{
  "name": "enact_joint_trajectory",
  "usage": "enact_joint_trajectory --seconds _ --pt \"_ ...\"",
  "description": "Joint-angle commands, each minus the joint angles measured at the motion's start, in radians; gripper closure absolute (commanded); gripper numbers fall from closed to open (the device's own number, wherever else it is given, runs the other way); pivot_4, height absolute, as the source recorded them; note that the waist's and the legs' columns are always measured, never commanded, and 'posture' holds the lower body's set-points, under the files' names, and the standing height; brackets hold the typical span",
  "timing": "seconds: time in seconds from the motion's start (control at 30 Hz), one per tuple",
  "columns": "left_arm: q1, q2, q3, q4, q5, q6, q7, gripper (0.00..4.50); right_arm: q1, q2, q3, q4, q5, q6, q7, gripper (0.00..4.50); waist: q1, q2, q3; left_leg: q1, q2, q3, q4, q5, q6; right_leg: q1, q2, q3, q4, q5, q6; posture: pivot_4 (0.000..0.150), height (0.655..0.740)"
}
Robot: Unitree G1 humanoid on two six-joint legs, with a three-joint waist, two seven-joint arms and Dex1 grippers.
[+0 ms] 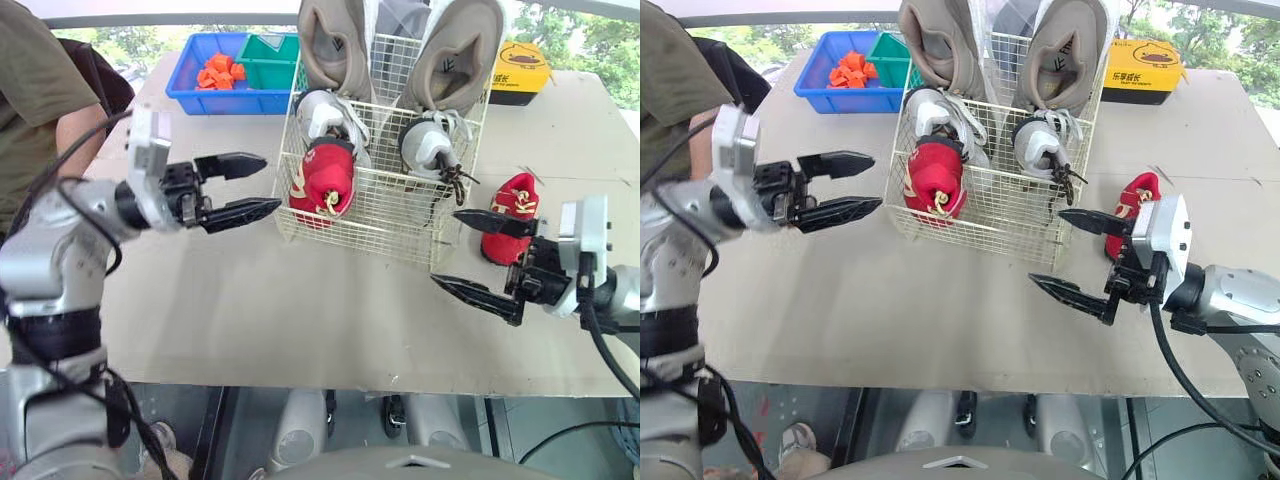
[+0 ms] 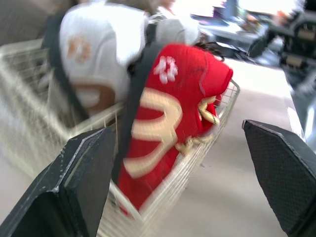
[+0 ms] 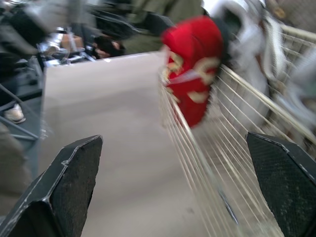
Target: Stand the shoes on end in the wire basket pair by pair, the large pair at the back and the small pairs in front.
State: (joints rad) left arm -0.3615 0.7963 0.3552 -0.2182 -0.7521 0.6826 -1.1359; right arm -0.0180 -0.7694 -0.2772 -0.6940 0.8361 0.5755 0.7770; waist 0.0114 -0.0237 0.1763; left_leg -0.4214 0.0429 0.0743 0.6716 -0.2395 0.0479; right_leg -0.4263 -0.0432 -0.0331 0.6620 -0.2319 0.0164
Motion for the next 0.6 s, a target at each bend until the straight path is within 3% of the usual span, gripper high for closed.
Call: enact_joint_trajectory --seconds 0.03,0.17,0.3,0.6 --pt "0.089 -0.035 0.088 -0.190 -0.105 0.059 0.141 0.05 -0.010 0.000 -0.066 0.051 -0.006 0.010 -0.062 0.00 0.003 0.000 0.000 0.001 0.000 0.000 0.000 0.000 0.000 0.001 -0.002 -0.001 0.000 0.000 0.000 0.150 0.7400" --pt "0.204 -0.074 0.142 -0.367 -0.298 0.131 0.263 0.05 -0.036 -0.029 -0.094 0.117 -0.021 0.079 -0.142 0.00 0.002 0.000 0.000 0.007 -0.001 -0.001 0.000 0.000 0.000 0.007 -0.004 -0.002 0.000 0.000 0.000 0.150 0.7400" --pt "0.327 -0.046 0.152 -0.559 -0.442 0.152 0.342 0.05 -0.145 -0.109 -0.083 0.276 -0.045 0.269 -0.253 0.00 -0.003 0.000 0.000 0.008 -0.002 -0.001 0.000 0.000 0.000 0.008 -0.005 -0.001 0.000 -0.001 -0.001 0.150 0.7400" --pt "0.330 0.050 0.066 -0.712 -0.509 0.102 0.470 0.05 -0.449 -0.125 0.153 0.693 -0.318 0.364 -0.333 0.00 0.003 0.001 -0.001 0.008 -0.004 -0.001 -0.001 0.000 0.001 0.008 0.001 0.000 -0.001 -0.002 -0.005 0.150 0.7400"
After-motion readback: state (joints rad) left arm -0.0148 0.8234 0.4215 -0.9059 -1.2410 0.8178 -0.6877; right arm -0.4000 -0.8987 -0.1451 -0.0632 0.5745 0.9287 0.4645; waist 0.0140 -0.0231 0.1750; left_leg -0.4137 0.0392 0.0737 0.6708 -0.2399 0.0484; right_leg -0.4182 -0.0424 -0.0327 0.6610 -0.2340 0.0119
